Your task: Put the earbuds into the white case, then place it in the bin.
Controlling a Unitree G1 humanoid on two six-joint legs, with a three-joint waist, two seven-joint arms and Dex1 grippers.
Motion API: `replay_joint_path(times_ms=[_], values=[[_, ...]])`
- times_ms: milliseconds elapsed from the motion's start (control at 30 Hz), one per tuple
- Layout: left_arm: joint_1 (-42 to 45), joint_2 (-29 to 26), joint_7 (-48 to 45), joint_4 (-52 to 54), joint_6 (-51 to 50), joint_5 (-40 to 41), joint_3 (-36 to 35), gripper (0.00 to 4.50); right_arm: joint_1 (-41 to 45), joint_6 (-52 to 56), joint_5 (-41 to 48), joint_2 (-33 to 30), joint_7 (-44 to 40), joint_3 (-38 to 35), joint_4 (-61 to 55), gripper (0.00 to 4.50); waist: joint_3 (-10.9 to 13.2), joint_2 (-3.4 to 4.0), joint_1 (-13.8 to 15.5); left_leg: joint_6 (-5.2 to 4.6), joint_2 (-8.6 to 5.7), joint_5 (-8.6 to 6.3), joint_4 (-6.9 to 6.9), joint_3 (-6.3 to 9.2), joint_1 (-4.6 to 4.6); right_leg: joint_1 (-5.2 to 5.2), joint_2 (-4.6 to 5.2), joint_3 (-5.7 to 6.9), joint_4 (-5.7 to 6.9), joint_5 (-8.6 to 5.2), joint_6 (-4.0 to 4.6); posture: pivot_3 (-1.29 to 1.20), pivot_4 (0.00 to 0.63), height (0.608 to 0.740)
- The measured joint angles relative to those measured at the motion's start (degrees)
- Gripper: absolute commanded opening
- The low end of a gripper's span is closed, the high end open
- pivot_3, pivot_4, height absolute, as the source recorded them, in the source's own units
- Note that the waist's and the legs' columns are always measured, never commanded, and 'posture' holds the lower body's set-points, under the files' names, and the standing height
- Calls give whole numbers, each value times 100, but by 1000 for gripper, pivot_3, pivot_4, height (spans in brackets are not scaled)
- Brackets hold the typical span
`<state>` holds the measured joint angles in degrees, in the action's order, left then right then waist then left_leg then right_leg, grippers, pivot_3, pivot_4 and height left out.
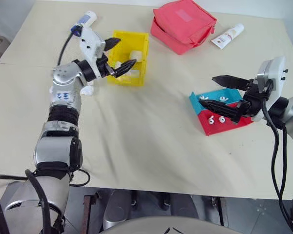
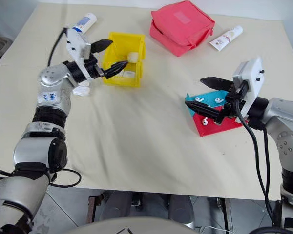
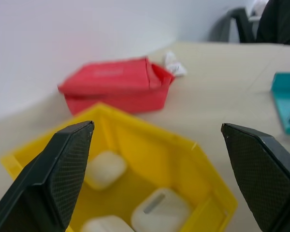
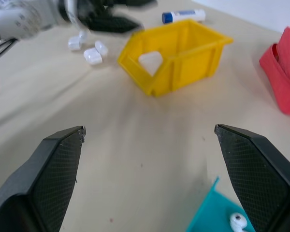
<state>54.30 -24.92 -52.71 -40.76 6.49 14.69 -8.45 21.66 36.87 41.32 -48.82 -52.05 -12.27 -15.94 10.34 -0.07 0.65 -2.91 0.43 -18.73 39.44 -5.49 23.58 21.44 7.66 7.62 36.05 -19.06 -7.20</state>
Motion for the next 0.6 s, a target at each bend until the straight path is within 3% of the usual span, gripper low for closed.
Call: replay_joint_path(times_ms=[133, 267, 467, 600], values=[[-2016, -853, -504, 2968, -1817, 1344, -422, 4486, 15, -377, -170, -92, -757, 59, 886, 4500, 1, -1, -187, 1, 4, 0, -21, 12, -21, -7, 0, -12, 12, 0, 0, 0, 150, 740], [-3199, -1149, -486, 4401, -2340, 1928, -931, 4486, -35, -897, -715, -543, -1568, 339, 1576, 4500, 0, 2, -126, 4, 5, 4, -15, 15, -38, -45, 2, -19, -13, 0, 0, 0, 150, 740], [-5071, -1543, -629, 5658, -2795, 2454, -1653, 4486, 213, -1210, -981, -638, -2344, 540, 2328, 4500, -1, 3, -91, 3, 6, 0, -14, 19, -59, -70, 2, -21, -24, 0, 0, 0, 150, 740], [-5911, -1579, -679, 5713, -2846, 2513, -2157, 4486, 347, -1562, -1256, -684, -2696, 602, 2852, 4500, 0, 3, -41, 8, 15, 4, -11, 21, -58, -82, -6, -18, -45, 0, 1, 0, 150, 740]])
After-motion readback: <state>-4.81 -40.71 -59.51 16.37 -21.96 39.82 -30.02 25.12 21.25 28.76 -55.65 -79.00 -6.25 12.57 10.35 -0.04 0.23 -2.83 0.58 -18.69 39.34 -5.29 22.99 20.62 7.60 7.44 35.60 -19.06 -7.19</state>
